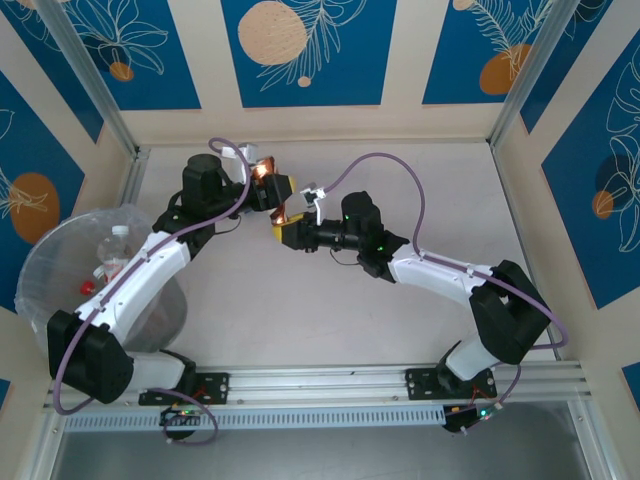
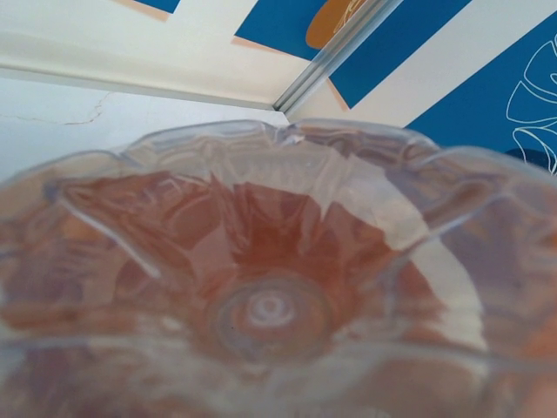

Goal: Put the plastic bottles in the bin

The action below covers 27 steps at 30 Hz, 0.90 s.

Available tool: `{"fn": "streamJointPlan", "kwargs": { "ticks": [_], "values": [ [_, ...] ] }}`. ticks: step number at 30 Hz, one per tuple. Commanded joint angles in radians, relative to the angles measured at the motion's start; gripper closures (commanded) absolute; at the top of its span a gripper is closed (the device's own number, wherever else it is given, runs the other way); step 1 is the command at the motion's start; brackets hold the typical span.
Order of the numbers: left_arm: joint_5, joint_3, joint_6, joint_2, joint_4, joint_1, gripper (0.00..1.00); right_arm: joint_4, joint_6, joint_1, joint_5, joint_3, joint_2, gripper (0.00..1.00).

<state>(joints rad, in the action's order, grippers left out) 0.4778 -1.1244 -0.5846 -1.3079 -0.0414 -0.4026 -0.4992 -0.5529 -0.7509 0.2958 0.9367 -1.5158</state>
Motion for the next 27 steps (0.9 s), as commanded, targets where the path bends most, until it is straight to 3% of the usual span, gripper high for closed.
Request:
{"fn": "streamJointPlan", "kwargs": {
  "ticks": [1,16,27],
  "values": [
    [-0.004,-0.018,0.021,0.026,-0.008,-0.005,0.29,0.011,0.004,-0.005,0.001,0.033,-0.007,0.86],
    [-0.034,-0.014,0.037,0.042,-0.024,-0.005,0.35,0.075,0.021,0.004,-0.024,0.047,0.005,0.51],
    [-0.056,-0.037,0.039,0.024,-0.050,-0.001,0.39,0.119,0.026,0.031,-0.028,0.049,0.009,0.33]
  ]
}}
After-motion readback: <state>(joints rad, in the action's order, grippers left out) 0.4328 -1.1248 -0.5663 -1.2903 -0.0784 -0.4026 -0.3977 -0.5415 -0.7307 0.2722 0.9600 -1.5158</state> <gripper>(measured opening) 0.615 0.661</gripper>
